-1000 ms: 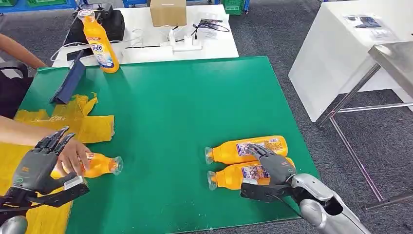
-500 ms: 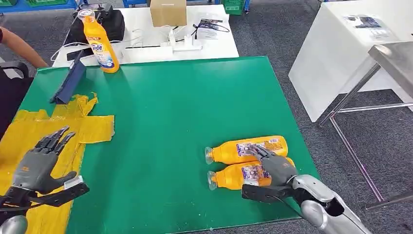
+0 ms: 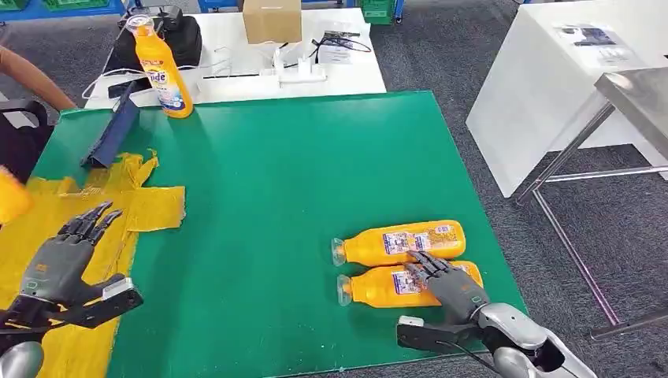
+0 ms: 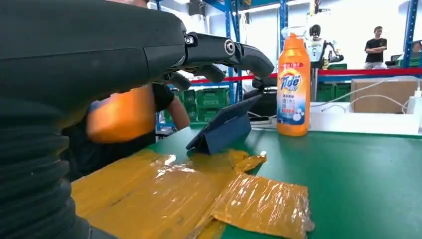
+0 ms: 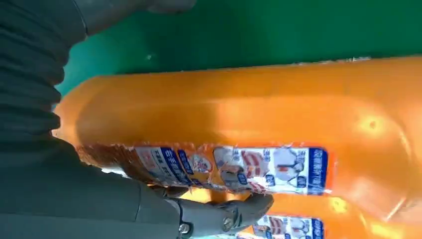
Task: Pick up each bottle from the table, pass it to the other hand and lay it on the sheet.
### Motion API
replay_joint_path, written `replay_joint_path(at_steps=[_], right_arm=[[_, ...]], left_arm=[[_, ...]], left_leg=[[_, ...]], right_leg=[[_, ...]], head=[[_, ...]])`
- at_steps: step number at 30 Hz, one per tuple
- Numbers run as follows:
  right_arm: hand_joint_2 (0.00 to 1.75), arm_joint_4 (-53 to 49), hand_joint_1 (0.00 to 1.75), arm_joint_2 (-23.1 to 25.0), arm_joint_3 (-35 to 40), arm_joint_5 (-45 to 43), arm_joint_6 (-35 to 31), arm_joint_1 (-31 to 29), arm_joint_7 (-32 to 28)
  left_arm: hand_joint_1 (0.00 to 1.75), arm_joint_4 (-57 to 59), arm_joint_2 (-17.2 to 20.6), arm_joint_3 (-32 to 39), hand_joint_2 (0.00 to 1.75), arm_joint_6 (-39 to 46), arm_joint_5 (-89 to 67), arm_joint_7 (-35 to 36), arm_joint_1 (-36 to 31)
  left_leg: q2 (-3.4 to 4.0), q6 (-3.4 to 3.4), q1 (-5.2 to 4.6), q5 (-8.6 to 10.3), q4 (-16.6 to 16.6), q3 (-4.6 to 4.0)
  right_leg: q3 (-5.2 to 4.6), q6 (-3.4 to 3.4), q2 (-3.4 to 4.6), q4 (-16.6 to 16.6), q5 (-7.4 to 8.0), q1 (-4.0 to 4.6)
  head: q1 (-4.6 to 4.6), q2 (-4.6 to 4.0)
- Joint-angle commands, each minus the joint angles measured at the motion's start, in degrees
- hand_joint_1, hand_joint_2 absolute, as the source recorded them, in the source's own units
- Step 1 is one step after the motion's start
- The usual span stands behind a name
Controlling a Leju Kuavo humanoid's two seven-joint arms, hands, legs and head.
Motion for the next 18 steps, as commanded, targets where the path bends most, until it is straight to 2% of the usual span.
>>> replay_joint_path(at_steps=[1, 9, 11, 14, 15, 16, 17, 18], right_arm=[[1.75, 7.6, 0.0, -0.1, 4.3, -0.5, -0.3, 1.0, 1.2], [1.75, 7.7, 0.0, -0.1, 4.8, -0.4, -0.1, 0.8, 1.8], [1.75, 10.4, 0.0, 0.7, 5.8, 0.0, -0.6, 1.0, 3.2], [1.75, 16.8, 0.0, 2.7, 7.3, 2.4, -3.3, 0.5, 6.4], [1.75, 20.0, 0.17, 3.9, 8.0, 4.8, -4.3, -0.2, 8.9], [1.75, 24.8, 0.49, 5.6, 8.4, 6.6, -5.3, -1.1, 10.3], [1.75, 28.1, 0.56, 6.6, 8.5, 7.4, -5.9, -1.6, 10.5], [1.75, 29.2, 1.38, 6.7, 8.3, 7.3, -6.0, -1.4, 10.6]], left_arm=[[0.0, 4.6, -0.4, -2.9, 1.75, -0.6, 0.5, 0.0, -4.2], [0.0, 4.4, -0.2, -2.9, 1.75, -0.5, 0.8, 0.1, -3.9], [0.0, 4.5, 0.0, -3.2, 1.75, -0.4, 1.1, 0.2, -4.2], [0.0, 4.5, 0.2, -3.9, 1.75, -0.4, 1.6, 0.2, -5.0], [0.0, 4.6, 0.0, -4.2, 1.75, -0.5, 1.7, 0.2, -5.3], [0.0, 4.8, -0.2, -4.8, 1.75, -0.5, 1.7, 0.2, -5.9], [0.0, 4.9, -0.2, -5.3, 1.75, -0.6, 1.8, 0.3, -6.3], [0.0, 5.1, -0.4, -5.4, 1.75, -0.7, 1.9, 0.4, -6.6]], left_leg=[[-0.09, -0.02, 0.07, -0.04, -0.1, 0.29], [-0.13, -0.02, 0.09, -0.07, -0.1, 0.45], [-0.11, -0.01, 0.08, -0.02, -0.1, 0.34], [-0.19, -0.03, 0.15, -0.08, -0.1, 0.59], [-0.2, -0.03, 0.16, -0.07, -0.1, 0.61], [-0.24, -0.02, 0.17, -0.02, -0.1, 0.64], [-0.19, -0.02, 0.16, -0.01, -0.1, 0.63], [-0.3, -0.02, 0.23, -0.01, -0.2, 0.8]], right_leg=[[0.39, -0.13, -0.16, -0.2, -0.06, 0.1], [0.58, -0.16, -0.21, -0.2, -0.09, 0.13], [0.42, -0.1, -0.14, -0.1, -0.04, 0.09], [0.75, -0.19, -0.27, -0.3, -0.11, 0.18], [0.79, -0.19, -0.28, -0.3, -0.09, 0.2], [0.81, -0.16, -0.3, -0.3, -0.06, 0.2], [0.76, -0.15, -0.23, -0.3, -0.04, 0.17], [1.03, -0.2, -0.37, -0.5, -0.06, 0.26]], head=[[0.0, 0.0], [-0.02, 0.0], [0.0, 0.0], [-0.02, 0.0], [-0.02, 0.0], [-0.02, 0.0], [-0.02, 0.0], [-0.02, 0.0]])
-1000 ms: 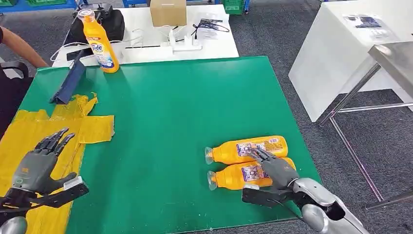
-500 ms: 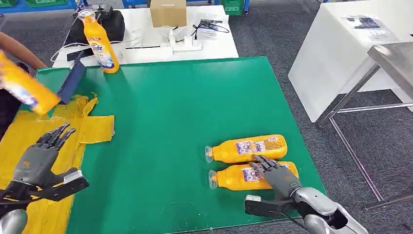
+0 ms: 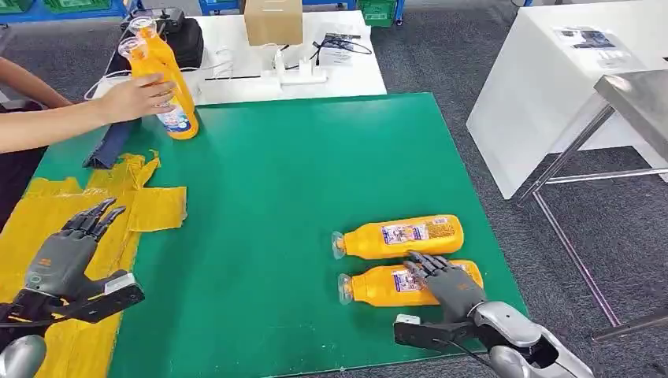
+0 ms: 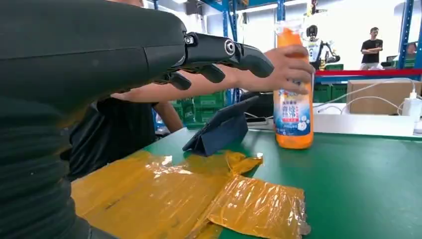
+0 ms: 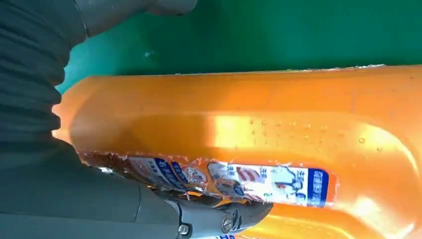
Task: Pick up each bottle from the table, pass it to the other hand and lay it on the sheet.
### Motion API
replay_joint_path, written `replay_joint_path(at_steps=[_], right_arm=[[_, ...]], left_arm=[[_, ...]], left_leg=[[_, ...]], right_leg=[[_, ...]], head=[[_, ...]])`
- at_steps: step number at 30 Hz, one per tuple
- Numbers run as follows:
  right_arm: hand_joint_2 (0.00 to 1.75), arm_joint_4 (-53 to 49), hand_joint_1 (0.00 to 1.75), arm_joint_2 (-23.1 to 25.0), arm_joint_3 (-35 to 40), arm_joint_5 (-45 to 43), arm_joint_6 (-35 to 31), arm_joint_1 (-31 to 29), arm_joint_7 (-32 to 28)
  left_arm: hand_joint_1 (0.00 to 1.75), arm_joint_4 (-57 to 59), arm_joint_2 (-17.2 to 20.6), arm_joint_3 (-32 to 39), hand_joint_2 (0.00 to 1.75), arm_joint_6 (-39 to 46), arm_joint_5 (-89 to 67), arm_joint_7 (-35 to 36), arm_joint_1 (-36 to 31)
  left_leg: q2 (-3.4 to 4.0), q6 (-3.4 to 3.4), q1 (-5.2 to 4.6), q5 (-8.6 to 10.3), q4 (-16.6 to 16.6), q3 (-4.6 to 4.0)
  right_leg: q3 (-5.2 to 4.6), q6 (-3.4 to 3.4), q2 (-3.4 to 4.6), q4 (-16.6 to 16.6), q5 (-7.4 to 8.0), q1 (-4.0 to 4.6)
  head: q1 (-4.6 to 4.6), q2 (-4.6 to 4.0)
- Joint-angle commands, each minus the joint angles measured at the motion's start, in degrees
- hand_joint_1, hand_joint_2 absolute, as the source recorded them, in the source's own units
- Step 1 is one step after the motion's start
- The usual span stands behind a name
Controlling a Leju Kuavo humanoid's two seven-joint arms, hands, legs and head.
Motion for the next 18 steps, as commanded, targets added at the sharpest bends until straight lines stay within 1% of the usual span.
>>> replay_joint_path(at_steps=[1, 2, 4, 5, 7, 8, 10, 11, 13, 14, 15, 16, 18], right_arm=[[1.75, 25.4, 1.54, 7.2, 5.1, 5.7, -3.3, 0.2, 6.6], [1.75, 25.2, 1.75, 6.8, 4.6, 5.1, -3.3, 0.7, 6.5], [1.75, 22.1, 1.75, 5.5, 4.1, 3.2, -2.2, 2.3, 6.3], [1.75, 20.8, 1.75, 5.1, 4.0, 2.8, -1.3, 2.5, 6.7], [1.75, 19.6, 1.75, 4.6, 4.3, 2.4, 0.3, 2.1, 7.0], [1.75, 19.5, 1.75, 4.5, 4.3, 2.5, 0.3, 2.0, 7.0], [1.75, 19.5, 1.75, 4.7, 4.3, 2.3, 0.7, 1.7, 7.0], [1.75, 19.5, 1.75, 4.7, 4.3, 2.3, 0.7, 1.7, 7.0], [1.75, 18.2, 1.75, 4.4, 4.5, 2.2, 1.2, 2.1, 7.2], [1.75, 17.5, 1.73, 4.1, 4.4, 2.2, 1.4, 2.5, 7.5], [1.75, 17.5, 1.75, 4.1, 4.4, 2.2, 1.4, 2.5, 7.5], [1.75, 16.7, 1.75, 3.9, 4.4, 2.1, 1.4, 2.9, 7.6], [1.75, 15.1, 1.75, 4.6, 3.1, 0.5, 1.4, 3.5, 8.5]], left_arm=[[0.0, 4.1, -1.0, -4.0, 1.75, -0.8, 0.7, 0.5, -5.3], [0.0, 4.4, -0.9, -4.3, 1.75, -0.9, 0.7, 0.5, -5.5], [0.0, 4.7, -0.5, -4.5, 1.75, -0.7, 1.0, 0.9, -5.5], [0.0, 5.1, -0.5, -4.4, 1.75, -0.7, 1.1, 0.9, -5.7], [0.0, 5.4, -0.6, -4.4, 1.75, -0.4, 1.3, 0.7, -6.0], [0.0, 5.4, -0.7, -4.5, 1.75, -0.4, 1.3, 0.7, -6.0], [0.0, 5.3, -0.7, -4.5, 1.75, -0.4, 1.3, 0.7, -6.1], [0.0, 5.3, -0.7, -4.5, 1.75, -0.4, 1.3, 0.7, -6.1], [0.0, 3.6, -0.1, -3.9, 1.75, -0.2, 1.6, 0.8, -4.9], [0.0, 3.0, 0.1, -3.6, 1.75, -0.3, 1.8, 1.0, -4.4], [0.0, 3.0, 0.1, -3.6, 1.75, -0.3, 1.8, 1.0, -4.4], [0.0, 2.5, 0.2, -3.6, 1.75, -0.2, 1.8, 1.0, -4.1], [0.0, 1.7, 0.1, -2.8, 1.75, -0.5, 2.5, 1.2, -3.3]], left_leg=[[-0.23, -0.05, 0.26, -0.01, -0.2, 0.49], [-0.23, -0.1, 0.34, -0.06, -0.2, 0.64], [0.06, -0.29, 0.56, -0.48, -0.1, 1.08], [-0.12, -0.17, 0.51, -0.44, -0.1, 1.12], [0.13, -0.07, 0.76, -0.59, -0.1, 1.57], [0.06, -0.06, 0.85, -0.53, -0.2, 1.5], [0.09, -0.02, 0.99, -0.54, -0.1, 1.54], [-0.03, 0.01, 0.96, -0.46, -0.2, 1.44], [-0.03, 0.09, 0.93, -0.36, -0.2, 1.43], [0.08, -0.05, 0.97, -0.32, -0.2, 1.54], [0.17, -0.01, 0.96, -0.34, -0.1, 1.61], [0.05, 0.02, 0.93, -0.29, -0.2, 1.51], [0.17, 0.02, 0.96, -0.35, -0.1, 1.66]], right_leg=[[0.7, -0.24, -0.3, -0.5, -0.05, 0.25], [0.89, -0.29, -0.34, -0.6, -0.05, 0.32], [1.27, -0.29, -0.12, -0.7, -0.27, 0.47], [1.4, -0.45, -0.37, -0.7, -0.64, 0.49], [1.9, -0.42, -0.22, -1.0, -0.81, 0.57], [1.94, -0.39, -0.32, -1.1, -0.81, 0.65], [2.09, -0.36, -0.23, -1.3, -0.84, 0.71], [2.06, -0.37, -0.35, -1.3, -0.83, 0.68], [2.1, -0.38, -0.32, -1.4, -0.86, 0.67], [2.24, -0.38, -0.19, -1.4, -0.89, 0.7], [2.3, -0.37, -0.08, -1.5, -0.92, 0.7], [2.26, -0.4, -0.23, -1.5, -0.92, 0.68], [2.44, -0.38, -0.08, -1.6, -0.92, 0.73]], head=[[0.0, 0.0], [0.02, 0.0], [0.02, 0.0], [0.0, 0.0], [0.02, 0.0], [0.02, 0.0], [0.02, 0.0], [0.02, 0.0], [0.02, 0.0], [0.02, 0.0], [0.02, 0.0], [0.02, 0.0], [0.02, 0.0]])
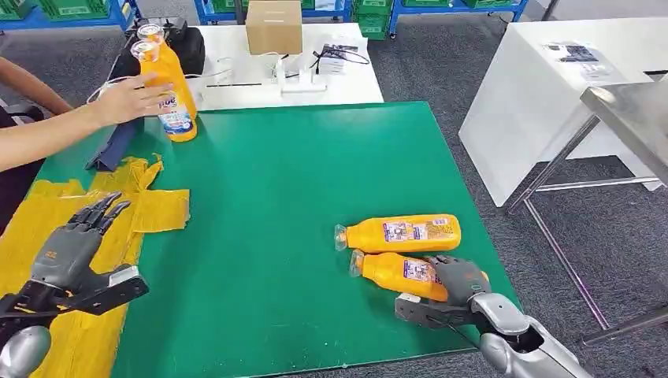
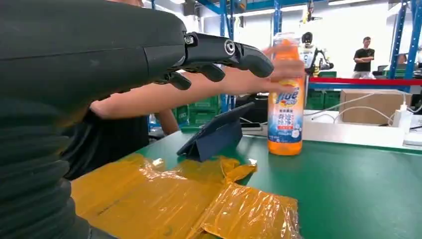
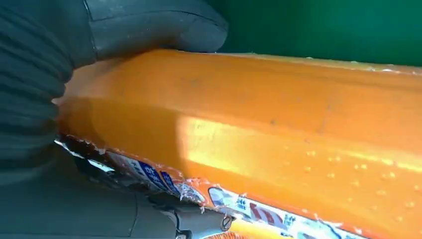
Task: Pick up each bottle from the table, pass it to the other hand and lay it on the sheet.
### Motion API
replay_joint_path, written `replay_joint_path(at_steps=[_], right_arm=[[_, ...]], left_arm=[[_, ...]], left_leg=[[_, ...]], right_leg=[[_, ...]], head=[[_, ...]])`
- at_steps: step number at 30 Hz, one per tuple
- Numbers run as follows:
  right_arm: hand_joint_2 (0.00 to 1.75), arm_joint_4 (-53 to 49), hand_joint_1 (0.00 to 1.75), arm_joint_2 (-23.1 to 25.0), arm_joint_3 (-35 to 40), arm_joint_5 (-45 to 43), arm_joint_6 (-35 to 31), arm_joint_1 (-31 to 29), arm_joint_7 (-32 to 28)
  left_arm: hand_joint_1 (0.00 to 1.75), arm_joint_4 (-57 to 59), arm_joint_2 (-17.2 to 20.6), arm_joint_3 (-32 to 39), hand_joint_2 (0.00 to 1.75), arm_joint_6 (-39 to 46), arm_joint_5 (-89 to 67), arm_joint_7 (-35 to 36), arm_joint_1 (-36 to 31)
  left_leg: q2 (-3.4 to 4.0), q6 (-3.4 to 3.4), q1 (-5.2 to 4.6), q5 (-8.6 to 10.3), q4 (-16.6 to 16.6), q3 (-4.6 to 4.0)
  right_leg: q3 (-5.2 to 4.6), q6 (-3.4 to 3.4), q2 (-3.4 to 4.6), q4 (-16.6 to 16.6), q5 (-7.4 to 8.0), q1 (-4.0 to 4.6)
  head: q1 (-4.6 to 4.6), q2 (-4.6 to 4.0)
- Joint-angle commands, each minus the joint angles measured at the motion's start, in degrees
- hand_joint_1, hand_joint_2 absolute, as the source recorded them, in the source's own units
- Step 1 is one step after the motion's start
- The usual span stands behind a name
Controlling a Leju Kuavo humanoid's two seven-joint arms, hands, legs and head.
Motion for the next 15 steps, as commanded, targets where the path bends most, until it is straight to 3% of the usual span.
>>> replay_joint_path(at_steps=[1, 3, 6, 8, 11, 15], right_arm=[[1.75, 3.8, 1.75, 2.4, 0.7, -2.9, 3.6, 7.6, 2.0], [1.75, 4.0, 1.75, 4.0, -1.5, -6.2, 2.9, 7.6, 0.2], [1.75, -3.9, 1.75, 9.9, -12.0, -26.8, 3.9, 11.2, -8.4], [1.75, -15.1, 1.75, 13.2, -15.8, -40.1, 4.4, 13.3, -15.6], [1.75, -20.6, 1.75, 14.0, -15.1, -43.0, 5.2, 12.7, -11.6], [1.75, -19.2, 1.75, 13.8, -15.4, -44.4, 4.6, 12.9, -14.5]], left_arm=[[0.0, -0.3, -0.5, 0.3, 1.75, -0.3, 1.1, 0.8, 0.1], [0.0, -0.7, -1.5, 1.4, 1.75, -1.3, 4.1, 0.1, 0.7], [0.0, -6.8, -6.7, 8.5, 1.75, -10.6, 21.3, -1.1, 6.4], [0.0, -13.3, -14.0, 15.8, 1.75, -24.6, 51.0, 0.9, 12.1], [0.0, -17.9, -15.3, 16.1, 1.75, -24.6, 54.5, 2.8, 15.5], [0.0, -16.5, -15.3, 16.3, 1.75, -24.7, 55.7, 3.0, 14.1]], left_leg=[[-0.41, 0.05, 0.05, 0.05, -0.1, -0.04], [-0.26, 0.05, 0.06, 0.0, -0.1, 0.09], [-0.22, 0.05, 0.04, -0.05, -0.1, 0.12], [-0.1, 0.04, -0.01, -0.08, -0.1, 0.12], [0.13, 0.03, 0.01, -0.19, -0.1, 0.14], [0.32, -0.03, -0.17, -0.27, 0.0, -0.19]], right_leg=[[0.17, -0.12, -0.5, -0.2, -0.06, 0.08], [0.27, -0.1, -0.31, -0.2, -0.03, 0.1], [0.3, -0.1, -0.24, -0.3, 0.0, 0.13], [0.25, -0.08, -0.11, -0.2, 0.02, 0.12], [0.27, 0.07, 0.15, -0.4, 0.58, 0.18], [-0.21, 0.31, 0.42, -0.1, 0.88, 0.09]], head=[[0.02, 0.0], [0.02, 0.0], [0.02, 0.0], [0.02, 0.0], [0.07, 0.0], [-0.13, 0.0]])
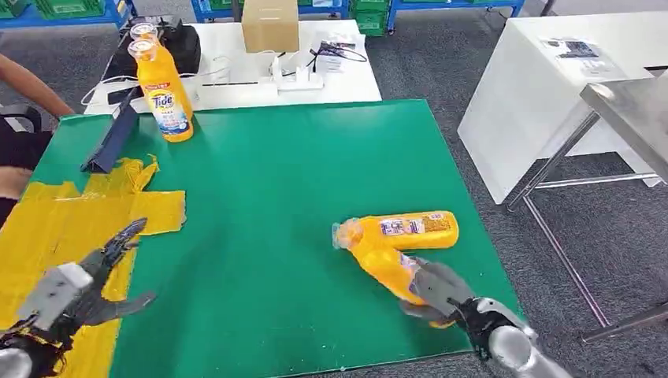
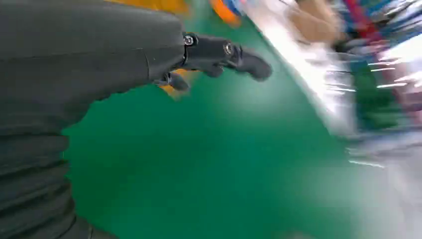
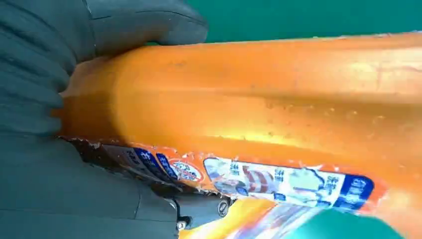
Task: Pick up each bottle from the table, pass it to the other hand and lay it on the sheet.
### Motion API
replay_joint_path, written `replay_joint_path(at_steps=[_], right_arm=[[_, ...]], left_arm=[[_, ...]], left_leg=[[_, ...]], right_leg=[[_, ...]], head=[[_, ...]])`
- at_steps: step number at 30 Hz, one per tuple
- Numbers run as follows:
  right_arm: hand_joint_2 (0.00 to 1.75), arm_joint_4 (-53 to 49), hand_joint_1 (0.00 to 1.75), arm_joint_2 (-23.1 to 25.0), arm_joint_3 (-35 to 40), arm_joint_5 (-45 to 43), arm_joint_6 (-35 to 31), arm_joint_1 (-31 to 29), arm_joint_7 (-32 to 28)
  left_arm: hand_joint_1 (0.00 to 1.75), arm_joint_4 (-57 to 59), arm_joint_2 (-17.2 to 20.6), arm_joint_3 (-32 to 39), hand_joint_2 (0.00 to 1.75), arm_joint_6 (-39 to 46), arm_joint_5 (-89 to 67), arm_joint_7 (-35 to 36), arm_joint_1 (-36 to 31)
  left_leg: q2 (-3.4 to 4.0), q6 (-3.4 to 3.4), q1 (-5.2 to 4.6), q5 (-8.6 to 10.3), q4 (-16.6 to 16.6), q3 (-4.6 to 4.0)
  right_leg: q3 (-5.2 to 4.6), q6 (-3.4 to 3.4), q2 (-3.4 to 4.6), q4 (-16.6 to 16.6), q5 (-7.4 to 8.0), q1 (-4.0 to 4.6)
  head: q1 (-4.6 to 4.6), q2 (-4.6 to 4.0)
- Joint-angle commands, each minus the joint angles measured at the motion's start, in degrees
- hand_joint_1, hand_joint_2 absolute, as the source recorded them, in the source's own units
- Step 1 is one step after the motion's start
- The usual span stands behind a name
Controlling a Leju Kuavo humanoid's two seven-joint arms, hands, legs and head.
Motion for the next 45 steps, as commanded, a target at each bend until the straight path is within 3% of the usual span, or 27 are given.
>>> replay_joint_path(at_steps=[1, 3, 4, 7, 9, 11, 12, 22, 34, 45], right_arm=[[1.75, -8.7, 1.75, 8.5, -5.9, -6.3, 1.3, 5.1, -7.0], [1.75, -14.5, 1.75, 12.7, -5.6, -11.1, 3.5, 2.9, -8.5], [1.75, -16.7, 1.75, 14.2, -4.7, -11.3, 3.7, 1.8, -7.7], [1.75, -20.8, 1.75, 17.5, -0.6, -11.8, 3.9, -0.6, -7.5], [1.75, -21.4, 1.75, 18.3, 2.9, -10.8, 2.9, -1.1, -7.8], [1.75, -20.8, 1.75, 18.0, 5.6, -10.3, 2.2, -1.8, -7.8], [1.75, -20.0, 1.75, 18.6, 7.2, -9.2, 1.3, -1.6, -7.3], [1.75, -18.0, 1.75, 17.7, 9.5, -7.2, -0.3, -2.8, -7.2], [1.75, -9.8, 1.75, 16.7, 18.1, -8.3, -0.2, -11.5, -3.5], [1.75, -11.0, 1.75, 12.9, 29.4, -11.8, 3.6, -20.5, -1.7]], left_arm=[[0.0, -6.5, -8.7, 7.2, 0.0, -2.7, 0.6, 0.9, 3.0], [0.0, -10.3, -12.9, 5.7, 0.0, -2.5, 3.9, 0.4, 3.2], [0.0, -12.0, -14.8, 4.2, 1.75, -1.6, 4.8, 1.1, 3.3], [0.0, -16.9, -20.3, -1.8, 1.75, 5.9, 4.9, -0.3, 4.8], [0.0, -19.3, -23.2, -6.3, 1.75, 9.6, 9.0, -1.6, 7.2], [0.0, -20.0, -22.8, -9.5, 1.75, 11.5, 10.4, -2.3, 8.3], [0.0, -19.8, -22.3, -10.6, 1.75, 12.2, 10.6, -2.7, 8.7], [0.0, -18.3, -21.1, -11.0, 1.75, 11.2, 12.2, -2.1, 6.8], [0.0, -16.7, -18.8, -17.7, 1.75, 8.0, 13.9, -0.7, 3.7], [0.0, -15.7, -16.3, -18.4, 1.75, 5.1, 8.9, -2.4, 2.1]], left_leg=[[-0.07, 0.01, -0.1, -0.08, -0.1, 0.03], [-0.16, 0.04, -0.05, -0.12, 0.0, -0.05], [-0.23, 0.05, -0.02, -0.1, 0.0, -0.15], [-0.12, 0.05, -0.02, -0.09, 0.0, -0.55], [-0.13, 0.09, -0.11, -0.16, 0.0, -0.54], [-0.2, 0.11, -0.17, -0.21, 0.1, -0.43], [-0.23, 0.09, -0.09, -0.15, 0.1, -0.56], [-0.46, 0.02, -0.09, -0.16, 0.0, -0.66], [-0.45, 0.03, -0.08, -0.13, 0.0, -0.6], [-0.33, 0.04, -0.16, -0.19, 0.0, -0.55]], right_leg=[[-0.03, -0.04, -0.16, 0.1, 0.18, -0.03], [-0.06, -0.11, -0.22, 0.2, -0.04, 0.02], [-0.16, -0.16, -0.2, 0.2, -0.09, -0.01], [-0.47, -0.12, -0.07, 0.3, -0.02, 0.0], [-0.02, -0.12, -0.13, 0.3, -0.07, -0.08], [0.04, -0.12, -0.26, 0.3, -0.16, -0.12], [-0.49, -0.13, -0.25, 0.3, -0.11, -0.05], [-0.59, -0.16, -0.36, 0.3, -0.16, -0.06], [-0.53, -0.15, -0.34, 0.2, -0.11, -0.06], [-0.53, -0.18, -0.27, 0.4, -0.17, -0.12]], head=[[-0.15, 0.0], [-0.07, 0.0], [-0.07, 0.0], [-0.07, 0.0], [-0.09, 0.0], [-0.09, 0.0], [-0.07, 0.0], [-0.07, 0.0], [-0.07, 0.0], [-0.07, 0.0]])
